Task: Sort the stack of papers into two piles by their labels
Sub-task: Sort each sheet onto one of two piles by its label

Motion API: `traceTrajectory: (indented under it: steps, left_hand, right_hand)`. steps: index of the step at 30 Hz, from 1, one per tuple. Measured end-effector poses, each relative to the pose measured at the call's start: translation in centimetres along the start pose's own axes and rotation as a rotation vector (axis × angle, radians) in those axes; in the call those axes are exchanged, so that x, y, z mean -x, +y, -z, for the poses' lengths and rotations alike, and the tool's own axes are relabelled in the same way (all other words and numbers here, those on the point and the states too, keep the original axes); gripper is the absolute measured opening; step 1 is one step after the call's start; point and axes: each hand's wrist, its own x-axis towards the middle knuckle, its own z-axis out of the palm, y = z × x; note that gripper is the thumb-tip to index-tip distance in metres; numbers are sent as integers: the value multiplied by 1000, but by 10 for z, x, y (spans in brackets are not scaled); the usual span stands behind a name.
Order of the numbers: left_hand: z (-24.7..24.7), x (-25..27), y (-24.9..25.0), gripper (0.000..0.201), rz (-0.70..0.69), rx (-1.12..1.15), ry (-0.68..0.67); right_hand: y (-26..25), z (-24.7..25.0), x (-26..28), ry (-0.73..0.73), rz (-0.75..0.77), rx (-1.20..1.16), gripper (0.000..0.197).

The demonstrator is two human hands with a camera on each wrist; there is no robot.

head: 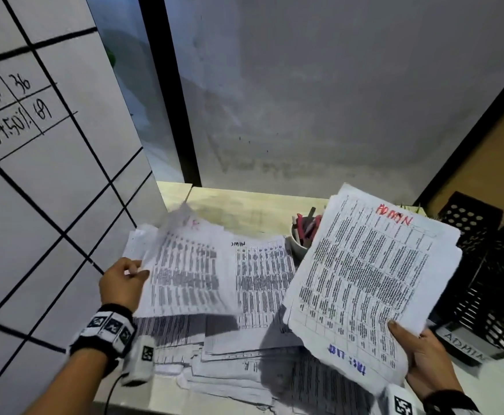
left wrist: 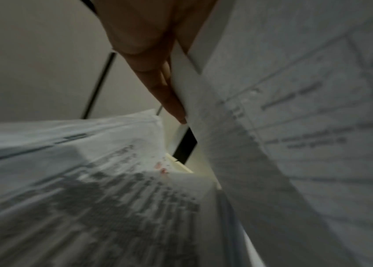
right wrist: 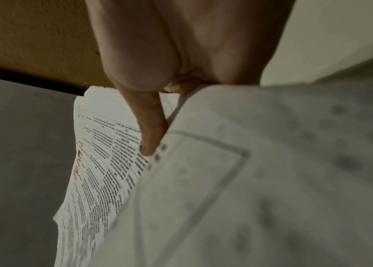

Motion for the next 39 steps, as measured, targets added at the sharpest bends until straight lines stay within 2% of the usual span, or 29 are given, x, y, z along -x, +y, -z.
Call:
traceTrajectory:
  steps: [3, 4, 6, 8, 10, 12, 14, 16, 18, 21, 24, 26, 28, 33, 39]
  left_hand:
    - [5, -11, -26, 9, 56, -138, 2]
    - [6, -13, -33, 8, 72, -175, -27]
    - [7, -18, -44, 23, 114, -284, -127]
    - [6, -19, -43, 23, 156, -395, -223]
    - [0, -16, -34, 26, 142, -462, -231]
    - [-13, -9, -19, 32, -6, -500, -173]
    - [-29, 7, 4, 22, -247, -417, -123]
    - [-46, 31, 33, 14, -439, -284, -141]
    - [-63, 58, 63, 10, -517, -132, -217]
    - [-86, 92, 99, 17, -425, 96, -415]
    - [-107, 113, 122, 26, -194, 273, -567]
    - [-118, 120, 127, 24, -65, 356, -576]
    - [-124, 123, 127, 20, -5, 412, -543]
    - [-124, 129, 123, 13, -17, 478, -460]
    - [-118, 135, 114, 32, -229, 453, -445]
  right_hand:
    - [2, -2, -1, -16, 11, 11, 52]
    - [4, -3, -1, -14, 8, 29, 54]
    - [6, -2, -2, -7, 5, 51, 55]
    - [8, -1, -4, -16, 5, 79, 58]
    - [9, -2, -5, -34, 18, 111, 50]
    - [10, -2, -6, -46, 33, 146, 39]
    - [10, -3, -6, -53, 42, 179, 30]
    - [9, -5, -6, -63, 39, 205, 28]
    - [8, -8, -5, -75, 40, 218, 27]
    - [6, -13, -3, -82, 44, 213, 31]
    - [5, -15, -2, -94, 44, 204, 35]
    - [4, -14, -1, -103, 46, 193, 30]
    - [3, -12, 0, -102, 46, 186, 28]
    - [4, -15, 4, -120, 39, 171, 42]
    - [5, -18, 4, -132, 47, 151, 46]
